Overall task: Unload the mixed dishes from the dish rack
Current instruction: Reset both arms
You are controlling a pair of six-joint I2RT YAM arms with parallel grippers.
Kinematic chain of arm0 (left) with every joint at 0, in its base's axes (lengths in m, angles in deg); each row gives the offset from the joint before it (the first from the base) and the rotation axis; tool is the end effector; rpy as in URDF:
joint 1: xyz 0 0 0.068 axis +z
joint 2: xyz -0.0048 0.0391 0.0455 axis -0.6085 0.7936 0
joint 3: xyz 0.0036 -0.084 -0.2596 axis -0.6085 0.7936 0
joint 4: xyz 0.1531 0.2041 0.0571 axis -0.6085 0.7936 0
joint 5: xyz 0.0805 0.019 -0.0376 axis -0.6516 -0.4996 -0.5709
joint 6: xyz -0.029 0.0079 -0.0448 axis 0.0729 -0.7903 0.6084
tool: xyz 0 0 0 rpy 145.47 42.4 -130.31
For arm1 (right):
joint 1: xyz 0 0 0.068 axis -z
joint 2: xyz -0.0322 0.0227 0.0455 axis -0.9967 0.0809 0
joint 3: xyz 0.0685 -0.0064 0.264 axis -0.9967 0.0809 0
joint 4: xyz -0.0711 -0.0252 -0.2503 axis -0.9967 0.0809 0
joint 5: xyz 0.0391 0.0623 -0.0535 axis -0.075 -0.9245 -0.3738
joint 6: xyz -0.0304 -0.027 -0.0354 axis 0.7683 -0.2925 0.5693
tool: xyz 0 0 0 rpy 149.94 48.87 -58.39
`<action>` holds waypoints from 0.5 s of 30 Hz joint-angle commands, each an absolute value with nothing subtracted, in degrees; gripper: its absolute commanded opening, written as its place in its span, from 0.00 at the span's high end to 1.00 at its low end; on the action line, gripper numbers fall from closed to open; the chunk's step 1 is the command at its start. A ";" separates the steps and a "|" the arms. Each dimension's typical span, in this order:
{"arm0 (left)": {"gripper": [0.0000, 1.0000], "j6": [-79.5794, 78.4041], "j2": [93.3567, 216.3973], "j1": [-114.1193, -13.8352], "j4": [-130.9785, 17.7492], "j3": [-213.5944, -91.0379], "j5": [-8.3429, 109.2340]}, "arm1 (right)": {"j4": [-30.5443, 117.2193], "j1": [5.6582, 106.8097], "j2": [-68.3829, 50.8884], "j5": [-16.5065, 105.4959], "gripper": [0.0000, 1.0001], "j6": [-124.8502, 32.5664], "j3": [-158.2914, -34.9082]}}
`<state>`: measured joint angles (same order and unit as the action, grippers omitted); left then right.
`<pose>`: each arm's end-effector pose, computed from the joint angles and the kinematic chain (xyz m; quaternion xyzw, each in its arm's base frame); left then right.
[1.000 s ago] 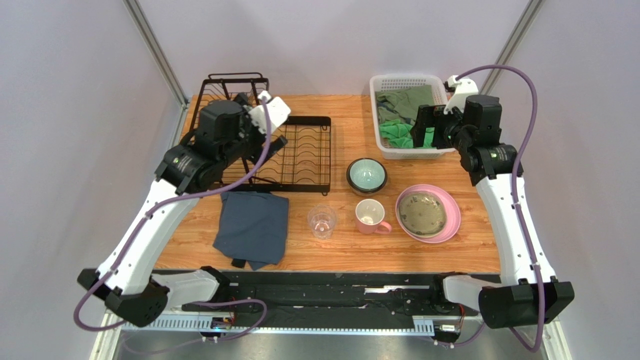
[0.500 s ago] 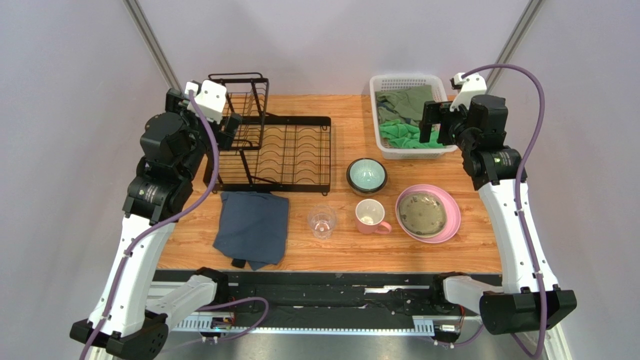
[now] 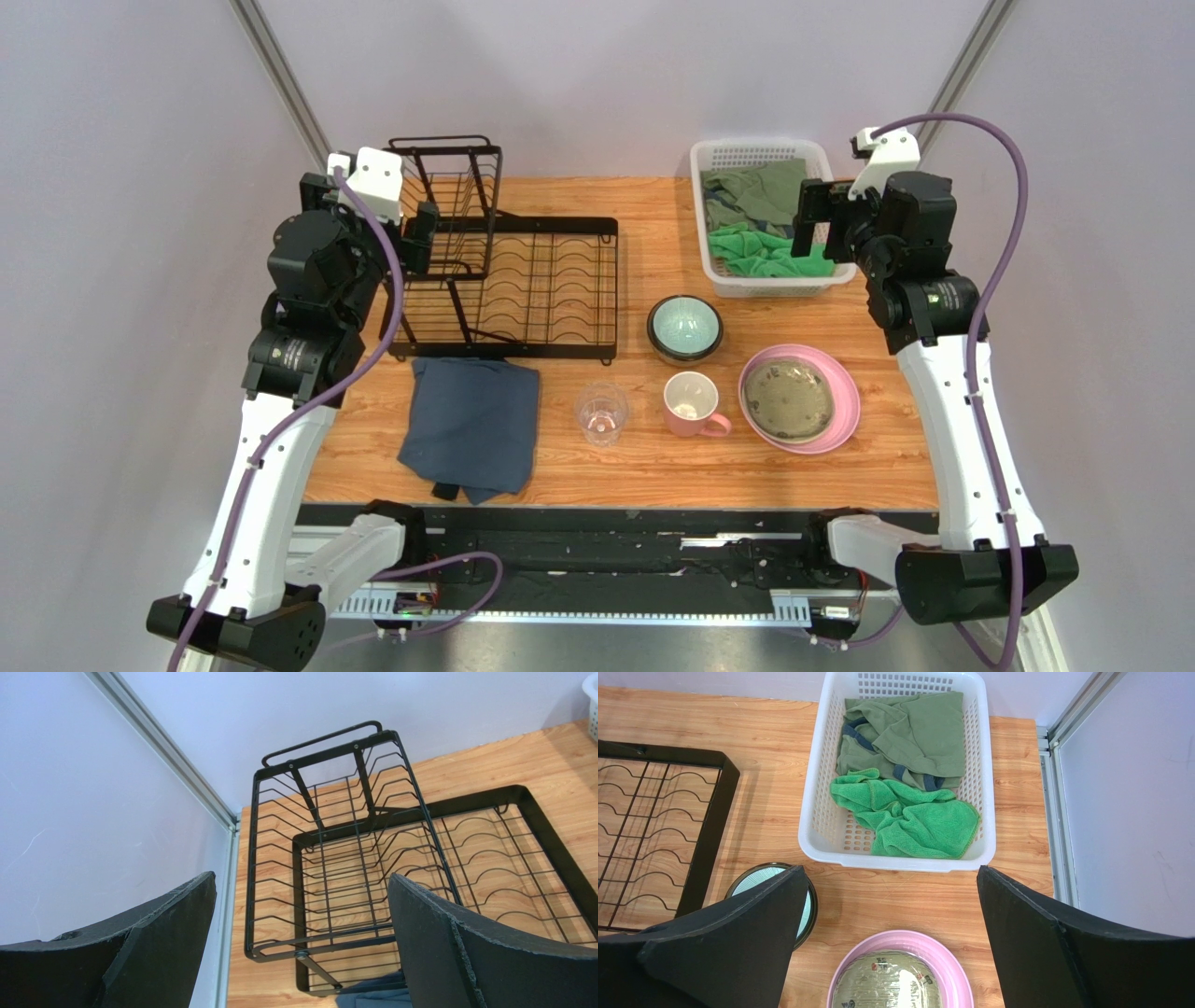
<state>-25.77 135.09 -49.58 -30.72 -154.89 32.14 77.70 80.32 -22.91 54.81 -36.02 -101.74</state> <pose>0.1884 -0.0340 0.4594 0.1051 0.7273 0.0732 0.6742 0.2414 0.0197 0.4339 -0.0468 0.8232 -0.0107 0.5658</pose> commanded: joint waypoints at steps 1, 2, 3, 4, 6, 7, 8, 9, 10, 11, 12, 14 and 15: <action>0.01 -23.24 133.79 -48.64 -34.38 -154.68 33.31 | 75.00 80.53 -23.74 55.74 0.04 -35.11 -104.81; 0.01 -23.24 133.70 -48.55 -34.38 -154.50 33.39 | 75.08 80.53 -23.56 55.83 0.04 -35.20 -104.81; 0.01 -23.24 133.61 -48.55 -34.56 -154.50 33.48 | 75.09 80.53 -23.47 55.74 0.05 -35.28 -104.99; 0.01 -23.15 133.61 -48.46 -34.65 -154.33 33.40 | 75.09 80.53 -23.38 55.74 0.05 -35.20 -104.99; 0.01 -23.15 133.52 -48.29 -34.82 -154.15 33.48 | 75.09 80.53 -23.38 55.74 0.05 -35.20 -105.08; 0.01 -23.07 133.35 -48.29 -35.08 -153.89 33.48 | 75.17 80.53 -23.21 55.83 0.05 -35.11 -105.16; 0.01 -22.89 133.35 -48.20 -35.26 -153.80 33.57 | 75.26 80.53 -23.12 55.83 0.05 -35.11 -105.25; 0.01 -22.89 133.35 -48.11 -35.26 -153.71 33.83 | 75.09 80.53 -23.03 55.74 0.06 -35.20 -105.34; 0.01 -22.80 133.52 -48.11 -35.26 -153.71 33.83 | 75.26 80.53 -23.03 55.74 0.06 -35.11 -105.51; 0.01 -22.72 133.44 -48.03 -35.26 -153.71 34.01 | 75.35 80.53 -22.77 55.83 0.06 -35.20 -105.60; 0.01 -22.63 133.44 -48.02 -35.26 -153.71 34.01 | 75.52 80.53 -22.68 55.74 0.06 -35.20 -105.78; 0.01 -22.71 133.52 -47.94 -35.26 -153.62 34.27 | 75.61 80.53 -22.50 55.48 0.06 -35.20 -105.78; 0.01 -22.71 133.52 -47.85 -35.26 -153.62 34.36 | 75.61 80.53 -22.59 55.13 0.06 -35.28 -105.61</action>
